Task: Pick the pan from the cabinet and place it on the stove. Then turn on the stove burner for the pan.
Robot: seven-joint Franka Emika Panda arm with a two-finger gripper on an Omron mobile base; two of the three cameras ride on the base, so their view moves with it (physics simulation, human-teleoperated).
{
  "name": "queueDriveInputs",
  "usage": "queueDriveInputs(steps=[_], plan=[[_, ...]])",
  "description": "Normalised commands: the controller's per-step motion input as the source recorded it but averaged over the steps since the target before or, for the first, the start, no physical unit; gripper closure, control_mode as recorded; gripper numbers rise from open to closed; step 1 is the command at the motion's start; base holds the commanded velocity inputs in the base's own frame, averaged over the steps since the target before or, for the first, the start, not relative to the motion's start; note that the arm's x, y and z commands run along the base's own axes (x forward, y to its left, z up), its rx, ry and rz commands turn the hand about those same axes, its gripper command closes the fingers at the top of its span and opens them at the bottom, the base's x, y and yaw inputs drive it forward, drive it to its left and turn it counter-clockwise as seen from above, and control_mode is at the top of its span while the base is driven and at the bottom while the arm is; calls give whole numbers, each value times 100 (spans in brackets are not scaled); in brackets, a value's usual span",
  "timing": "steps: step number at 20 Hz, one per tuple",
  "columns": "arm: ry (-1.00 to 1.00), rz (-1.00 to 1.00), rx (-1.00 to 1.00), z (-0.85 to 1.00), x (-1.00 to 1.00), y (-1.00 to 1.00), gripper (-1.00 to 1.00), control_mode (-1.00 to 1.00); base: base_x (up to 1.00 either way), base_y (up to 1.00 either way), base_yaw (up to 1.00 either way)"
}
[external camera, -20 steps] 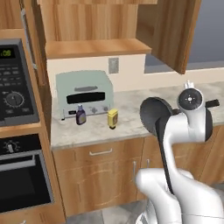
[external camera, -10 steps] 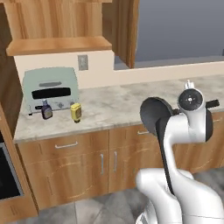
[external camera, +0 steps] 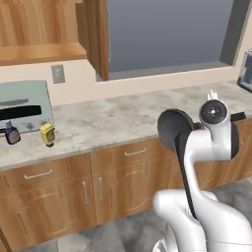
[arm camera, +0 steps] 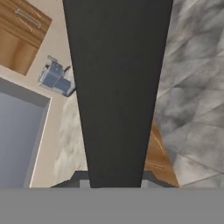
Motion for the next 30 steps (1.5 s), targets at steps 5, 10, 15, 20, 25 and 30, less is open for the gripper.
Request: queueDriveInputs(steps=[5,10,15,20,25,30], plan=[[0,0,0,0,0,0,100,100,0,-32,-27],[0,0,0,0,0,0,100,100,0,-7,-35],[0,0,0,0,0,0,100,100,0,-1,-38],[0,0,0,0,0,0,100,100,2,0,-38],[0,0,0,0,0,0,100,100,13,0,-38],[0,0,0,0,0,0,100,100,10,-3,-40]])
